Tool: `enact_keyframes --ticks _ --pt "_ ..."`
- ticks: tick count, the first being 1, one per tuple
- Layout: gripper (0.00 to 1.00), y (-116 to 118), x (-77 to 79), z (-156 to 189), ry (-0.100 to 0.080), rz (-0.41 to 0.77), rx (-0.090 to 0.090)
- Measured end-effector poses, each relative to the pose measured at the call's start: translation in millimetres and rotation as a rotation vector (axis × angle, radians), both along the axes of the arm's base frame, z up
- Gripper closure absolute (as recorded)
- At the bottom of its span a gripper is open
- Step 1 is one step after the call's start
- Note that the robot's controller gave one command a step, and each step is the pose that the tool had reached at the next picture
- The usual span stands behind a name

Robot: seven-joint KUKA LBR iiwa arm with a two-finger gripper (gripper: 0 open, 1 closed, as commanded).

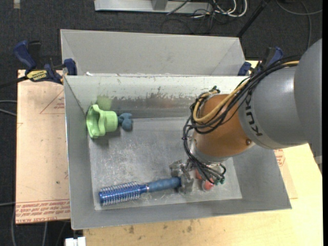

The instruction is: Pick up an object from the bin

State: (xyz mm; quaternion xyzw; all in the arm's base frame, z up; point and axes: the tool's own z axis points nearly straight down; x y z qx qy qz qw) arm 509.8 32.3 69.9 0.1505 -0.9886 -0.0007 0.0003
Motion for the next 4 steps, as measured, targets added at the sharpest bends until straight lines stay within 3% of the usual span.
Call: enact_keyframes --ticks 2,3,4 --pt "1.00 5.2 -26.3 -0.3 -0.001 -0.025 0.000" --pt "1.00 11.3 -5.6 157.6 -0.012 -0.084 0.001" --pt "0.00 11.1 -7.4 153.1 -0.003 -0.084 0.000"
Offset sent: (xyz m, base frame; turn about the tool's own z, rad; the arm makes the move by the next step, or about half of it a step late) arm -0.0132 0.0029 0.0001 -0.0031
